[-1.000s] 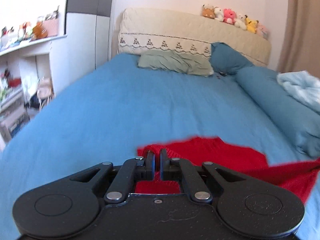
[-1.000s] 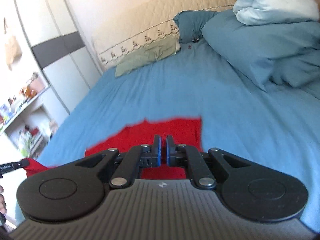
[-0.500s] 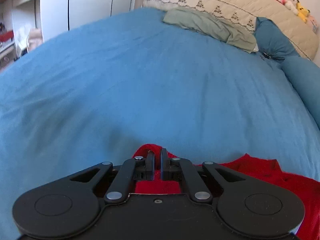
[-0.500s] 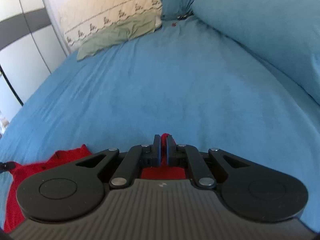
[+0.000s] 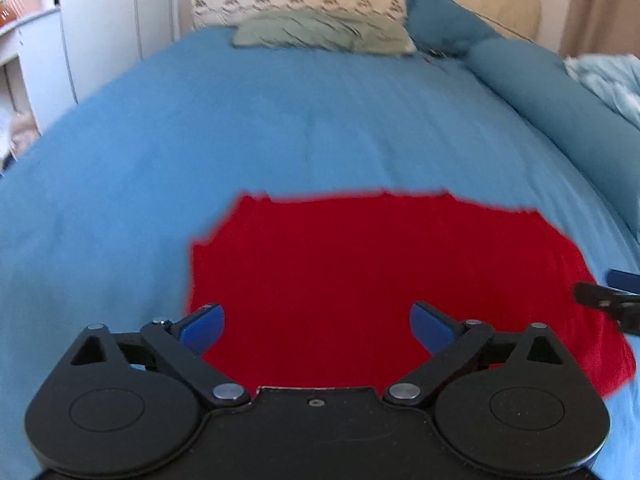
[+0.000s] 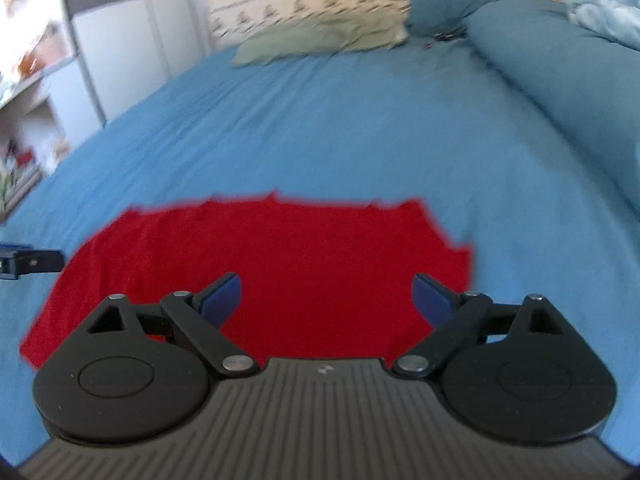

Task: Fold small clothes
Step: 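Move the right gripper to the side edge of the folded sweater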

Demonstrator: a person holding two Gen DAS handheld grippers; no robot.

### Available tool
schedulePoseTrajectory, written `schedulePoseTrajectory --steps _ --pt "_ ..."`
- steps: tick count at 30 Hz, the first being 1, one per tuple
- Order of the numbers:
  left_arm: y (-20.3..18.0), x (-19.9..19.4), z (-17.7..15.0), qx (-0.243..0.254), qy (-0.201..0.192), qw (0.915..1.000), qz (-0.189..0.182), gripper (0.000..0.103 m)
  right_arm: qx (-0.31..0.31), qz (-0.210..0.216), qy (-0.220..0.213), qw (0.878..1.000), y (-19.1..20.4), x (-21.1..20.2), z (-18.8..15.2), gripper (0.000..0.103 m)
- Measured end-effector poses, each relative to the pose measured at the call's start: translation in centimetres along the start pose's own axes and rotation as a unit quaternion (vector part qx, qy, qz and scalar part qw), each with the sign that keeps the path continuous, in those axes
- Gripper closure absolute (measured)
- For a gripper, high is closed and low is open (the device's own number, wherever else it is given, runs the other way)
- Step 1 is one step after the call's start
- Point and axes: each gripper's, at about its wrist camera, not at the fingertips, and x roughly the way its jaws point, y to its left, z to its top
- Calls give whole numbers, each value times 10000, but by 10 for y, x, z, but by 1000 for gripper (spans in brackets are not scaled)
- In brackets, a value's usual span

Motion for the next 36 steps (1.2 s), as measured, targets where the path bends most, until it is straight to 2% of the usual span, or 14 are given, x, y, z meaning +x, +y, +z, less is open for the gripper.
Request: schedulePoseTrajectory --steps 3,5,8,12,15,17,19,21,24,26,28,33,36 --pt "0 13 -24 139 154 9998 36 2 -160 -138 235 9995 14 11 -25 0" --pt "4 24 -33 230 327 9990 218 2 -131 -401 375 9984 9 19 -36 0" --pt "21 28 -45 200 517 9978 364 2 204 -632 419 9969 -20 16 -50 0" --pt "25 22 -56 544 512 9962 451 2 379 -751 579 9948 -50 11 -56 0" --pt "26 15 -52 444 611 9957 531 2 474 -698 697 9940 -61 3 -51 0" --pt "20 9 -37 307 591 9956 663 3 469 -795 658 9936 -68 -9 -40 0" --pt "14 -5 -26 224 460 9967 632 3 607 -537 572 9951 -75 -25 -30 0" --pt "1 -18 -15 261 362 9981 435 2 787 -254 598 9948 -82 -31 -21 0" --pt "-24 -21 -5 373 342 9986 158 1 1041 96 972 9898 -91 -26 -15 0" --pt "-42 -12 -3 466 396 9981 52 1 1094 244 1322 9849 -94 -9 -17 3" --pt "-56 1 -4 512 467 9976 50 1 983 307 1499 9833 -93 4 -22 19" --pt "-78 38 1 373 740 9965 -120 1 993 402 1430 9839 -94 15 -32 19" --pt "-88 52 -1 244 984 9948 -41 1 962 447 1313 9856 -94 17 -36 18"
